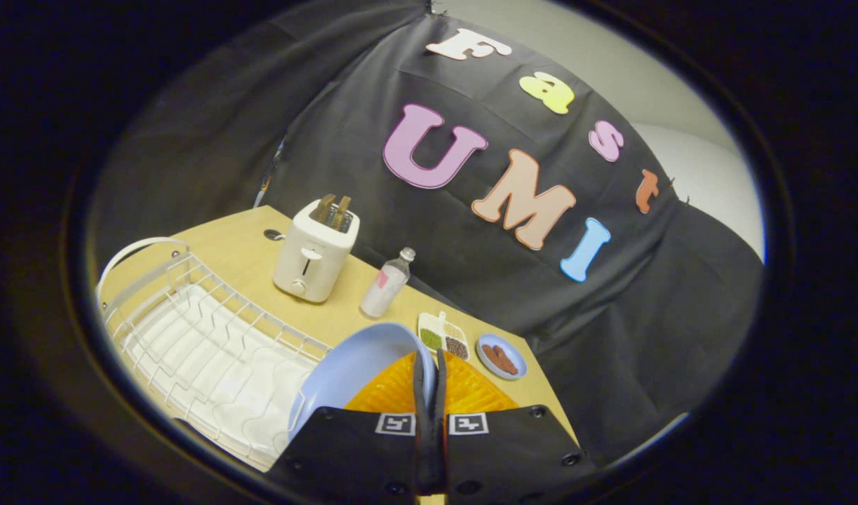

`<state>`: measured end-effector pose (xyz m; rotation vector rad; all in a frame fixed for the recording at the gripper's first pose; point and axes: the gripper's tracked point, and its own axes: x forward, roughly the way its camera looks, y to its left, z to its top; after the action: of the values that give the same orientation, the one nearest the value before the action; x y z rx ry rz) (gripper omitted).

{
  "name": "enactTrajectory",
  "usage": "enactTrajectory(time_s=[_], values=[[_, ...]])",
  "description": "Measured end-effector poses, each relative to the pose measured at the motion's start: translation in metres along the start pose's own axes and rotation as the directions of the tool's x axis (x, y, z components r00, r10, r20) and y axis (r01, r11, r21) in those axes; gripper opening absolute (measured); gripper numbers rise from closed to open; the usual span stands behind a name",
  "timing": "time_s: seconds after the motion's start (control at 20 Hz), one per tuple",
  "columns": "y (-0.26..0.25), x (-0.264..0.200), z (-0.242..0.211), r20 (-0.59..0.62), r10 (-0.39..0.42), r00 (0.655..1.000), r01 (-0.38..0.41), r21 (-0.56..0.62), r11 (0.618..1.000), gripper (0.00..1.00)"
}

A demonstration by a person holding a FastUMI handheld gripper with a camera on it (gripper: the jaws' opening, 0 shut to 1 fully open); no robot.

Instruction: Take the plate from the dish rack, then take the spoon from the basket and place it into the plate.

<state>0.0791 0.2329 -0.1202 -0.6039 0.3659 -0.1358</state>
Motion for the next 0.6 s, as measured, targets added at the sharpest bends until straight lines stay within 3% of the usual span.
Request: enactTrajectory(time_s=[0.4,0.6], values=[[-0.003,0.002,-0.001,0.001,0.026,1.0,-0.026,0.001,1.0,0.03],[-0.009,0.001,0.001,0.016,-0.005,1.0,0.005,-0.009,1.0,0.03]])
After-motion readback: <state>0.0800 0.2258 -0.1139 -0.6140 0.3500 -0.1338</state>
